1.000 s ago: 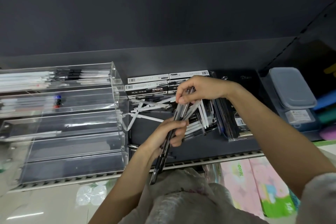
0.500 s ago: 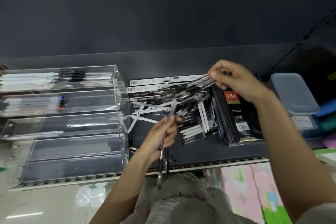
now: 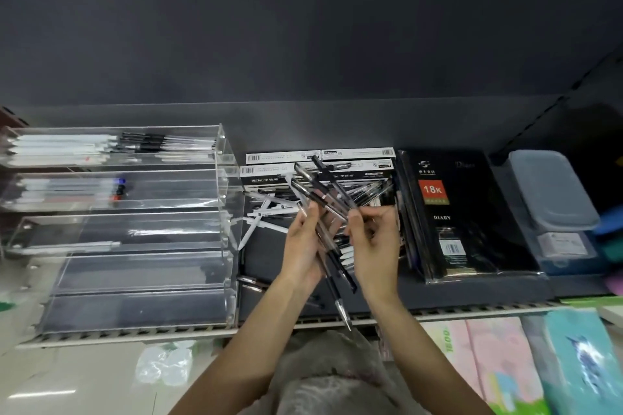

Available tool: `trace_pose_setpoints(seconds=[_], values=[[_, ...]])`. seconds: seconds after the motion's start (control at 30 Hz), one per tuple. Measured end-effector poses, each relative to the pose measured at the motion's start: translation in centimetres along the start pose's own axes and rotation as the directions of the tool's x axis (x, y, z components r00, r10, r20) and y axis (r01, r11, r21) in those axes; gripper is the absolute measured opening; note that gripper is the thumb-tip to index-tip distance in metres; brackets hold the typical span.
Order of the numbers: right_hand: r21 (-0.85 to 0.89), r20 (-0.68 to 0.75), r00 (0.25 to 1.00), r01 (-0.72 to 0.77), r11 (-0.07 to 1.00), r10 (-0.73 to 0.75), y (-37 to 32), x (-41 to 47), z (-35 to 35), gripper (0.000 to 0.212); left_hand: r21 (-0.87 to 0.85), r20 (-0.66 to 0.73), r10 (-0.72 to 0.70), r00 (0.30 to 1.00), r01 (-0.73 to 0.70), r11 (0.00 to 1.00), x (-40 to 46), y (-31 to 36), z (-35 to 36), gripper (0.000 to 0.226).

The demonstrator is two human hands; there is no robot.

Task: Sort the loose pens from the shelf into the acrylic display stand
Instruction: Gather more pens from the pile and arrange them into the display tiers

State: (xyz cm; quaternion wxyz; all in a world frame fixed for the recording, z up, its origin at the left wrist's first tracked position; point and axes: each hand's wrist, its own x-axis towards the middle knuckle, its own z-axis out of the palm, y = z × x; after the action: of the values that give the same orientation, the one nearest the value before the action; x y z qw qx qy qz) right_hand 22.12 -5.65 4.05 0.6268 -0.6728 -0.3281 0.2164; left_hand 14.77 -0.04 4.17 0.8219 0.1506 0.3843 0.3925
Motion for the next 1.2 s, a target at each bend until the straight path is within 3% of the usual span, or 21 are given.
trace_pose_setpoints(seconds=[0.17, 0.37, 0.77, 0.87, 0.97, 1.03, 1.2], values=[[-0.167, 0.051, 0.999, 0.025, 0.986, -0.017, 0.5, -0.7, 0.7, 0.009, -0.019, 0.013, 0.019, 1.000, -0.019, 1.000, -0.4, 0.0, -0.2, 0.037], [-0.315, 0.266, 0.963, 0.135, 0.939, -0.049, 0.4, -1.3, 1.1, 0.014, -0.110, 0.019, -0.032, 0.999, 0.033, 0.993, -0.4, 0.2, -1.0, 0.038], [-0.300, 0.302, 0.943, -0.044, 0.953, 0.139, -0.3, -1.7, -0.3, 0.008, -0.112, 0.040, 0.045, 0.998, -0.040, 0.993, -0.4, 1.4, -1.7, 0.020], [-0.229, 0.295, 0.921, -0.189, 0.955, 0.253, -1.1, -1.9, -0.7, 0.016, -0.103, 0.030, 0.084, 0.996, -0.080, 0.991, -0.5, 1.6, -1.5, 0.015], [-0.103, 0.340, 0.801, -0.489, 0.866, 0.492, -2.3, -2.5, -1.7, 0.028, -0.140, 0.023, 0.170, 0.985, -0.165, 0.976, -0.3, 2.1, -1.5, 0.013], [-0.010, 0.380, 0.727, -0.614, 0.789, 0.571, -2.8, -3.1, -2.2, 0.034, -0.187, 0.022, 0.214, 0.977, -0.206, 0.960, 0.0, 2.4, -1.5, 0.013], [0.078, 0.417, 0.717, -0.641, 0.764, 0.559, -3.1, -3.4, -2.1, 0.031, -0.243, -0.064, 0.263, 0.963, -0.270, 0.932, 0.9, 2.0, -1.6, 0.018]])
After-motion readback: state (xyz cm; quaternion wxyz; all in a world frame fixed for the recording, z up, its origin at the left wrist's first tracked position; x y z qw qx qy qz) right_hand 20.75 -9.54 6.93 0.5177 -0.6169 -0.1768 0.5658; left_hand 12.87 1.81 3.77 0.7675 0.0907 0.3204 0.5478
